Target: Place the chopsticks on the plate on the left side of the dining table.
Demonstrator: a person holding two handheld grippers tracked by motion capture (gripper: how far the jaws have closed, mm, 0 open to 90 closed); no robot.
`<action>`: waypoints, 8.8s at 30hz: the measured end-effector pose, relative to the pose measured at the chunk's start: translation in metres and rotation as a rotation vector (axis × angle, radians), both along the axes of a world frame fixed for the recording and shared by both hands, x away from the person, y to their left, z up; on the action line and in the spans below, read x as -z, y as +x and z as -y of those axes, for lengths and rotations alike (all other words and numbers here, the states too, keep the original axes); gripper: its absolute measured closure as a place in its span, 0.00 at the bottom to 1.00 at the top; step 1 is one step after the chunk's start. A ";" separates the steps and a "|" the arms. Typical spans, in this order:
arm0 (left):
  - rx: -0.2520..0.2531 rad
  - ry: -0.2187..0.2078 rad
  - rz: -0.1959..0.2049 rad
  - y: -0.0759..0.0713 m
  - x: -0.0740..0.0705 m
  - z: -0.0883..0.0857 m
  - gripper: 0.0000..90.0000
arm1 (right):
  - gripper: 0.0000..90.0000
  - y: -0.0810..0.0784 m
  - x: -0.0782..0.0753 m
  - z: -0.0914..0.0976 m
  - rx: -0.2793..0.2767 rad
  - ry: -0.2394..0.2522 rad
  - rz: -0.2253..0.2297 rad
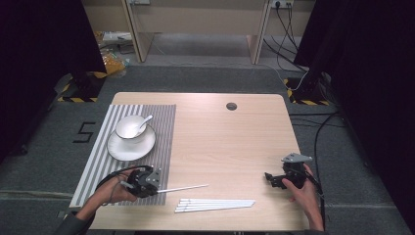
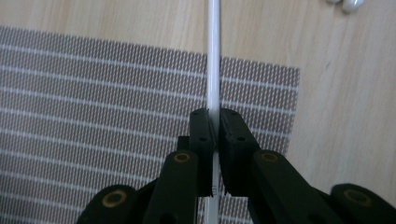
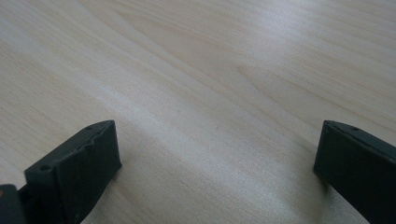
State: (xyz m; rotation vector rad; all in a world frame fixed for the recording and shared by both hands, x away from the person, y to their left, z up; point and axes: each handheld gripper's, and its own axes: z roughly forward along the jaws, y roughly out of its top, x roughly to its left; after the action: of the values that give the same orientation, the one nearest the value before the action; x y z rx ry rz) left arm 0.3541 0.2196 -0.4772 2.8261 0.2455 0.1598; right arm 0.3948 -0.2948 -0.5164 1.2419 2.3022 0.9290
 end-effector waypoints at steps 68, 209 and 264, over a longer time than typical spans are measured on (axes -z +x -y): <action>0.018 -0.039 -0.095 0.015 0.003 0.052 0.94 | 0.00 0.000 0.000 0.000 0.000 -0.001 0.001; -0.670 0.106 0.000 0.136 -0.033 -0.112 0.53 | 0.00 0.000 0.000 0.000 -0.005 -0.001 0.005; -0.629 0.128 0.046 0.133 -0.022 -0.115 0.72 | 0.00 -0.001 0.000 0.000 -0.010 -0.002 0.005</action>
State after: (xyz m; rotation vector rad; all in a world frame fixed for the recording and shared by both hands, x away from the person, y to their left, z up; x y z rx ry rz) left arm 0.4866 0.3349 -0.4552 2.7613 1.1419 0.3817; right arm 0.3939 -0.2946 -0.5167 1.2270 2.3069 0.9318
